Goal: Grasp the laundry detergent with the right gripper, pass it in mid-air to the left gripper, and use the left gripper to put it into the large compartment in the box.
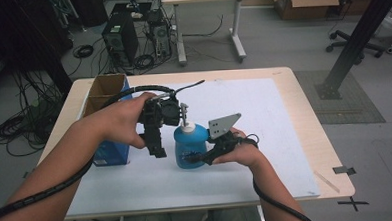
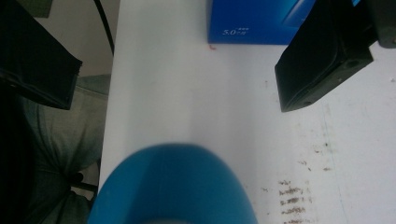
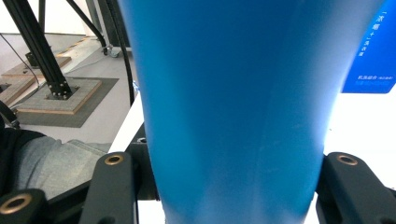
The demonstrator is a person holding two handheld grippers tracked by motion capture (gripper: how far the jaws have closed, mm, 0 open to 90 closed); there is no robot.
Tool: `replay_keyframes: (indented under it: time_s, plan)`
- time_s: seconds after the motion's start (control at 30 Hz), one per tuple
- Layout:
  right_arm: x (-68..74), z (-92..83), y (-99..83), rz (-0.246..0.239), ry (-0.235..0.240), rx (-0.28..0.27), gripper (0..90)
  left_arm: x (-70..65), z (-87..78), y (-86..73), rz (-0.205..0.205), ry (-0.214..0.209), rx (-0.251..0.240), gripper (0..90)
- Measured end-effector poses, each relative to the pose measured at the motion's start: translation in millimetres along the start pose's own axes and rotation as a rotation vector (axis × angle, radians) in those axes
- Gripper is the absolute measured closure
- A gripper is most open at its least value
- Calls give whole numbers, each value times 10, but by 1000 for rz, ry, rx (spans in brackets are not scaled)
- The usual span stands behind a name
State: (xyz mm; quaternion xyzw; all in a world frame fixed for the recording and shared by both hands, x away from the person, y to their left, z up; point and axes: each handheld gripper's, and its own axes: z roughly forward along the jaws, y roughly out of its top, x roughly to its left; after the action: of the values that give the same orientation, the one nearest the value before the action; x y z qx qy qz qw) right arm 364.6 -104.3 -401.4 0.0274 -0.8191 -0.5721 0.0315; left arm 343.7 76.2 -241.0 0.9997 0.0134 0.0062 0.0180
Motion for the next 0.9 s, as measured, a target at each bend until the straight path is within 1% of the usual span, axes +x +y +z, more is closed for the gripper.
replay_keyframes:
  time_s: [0.27, 0.53, 0.9]
  plan:
    - [-15, 93, 21, -2, 4, 3, 442, -13, 4, 38, 6, 2, -4, 2]
    - [-23, 204, 59, -5, 18, 5, 442, -26, 23, 91, 11, 5, -1, 2]
    - [-27, 302, 103, -16, 26, 7, 442, -38, 39, 164, 22, 12, -1, 2]
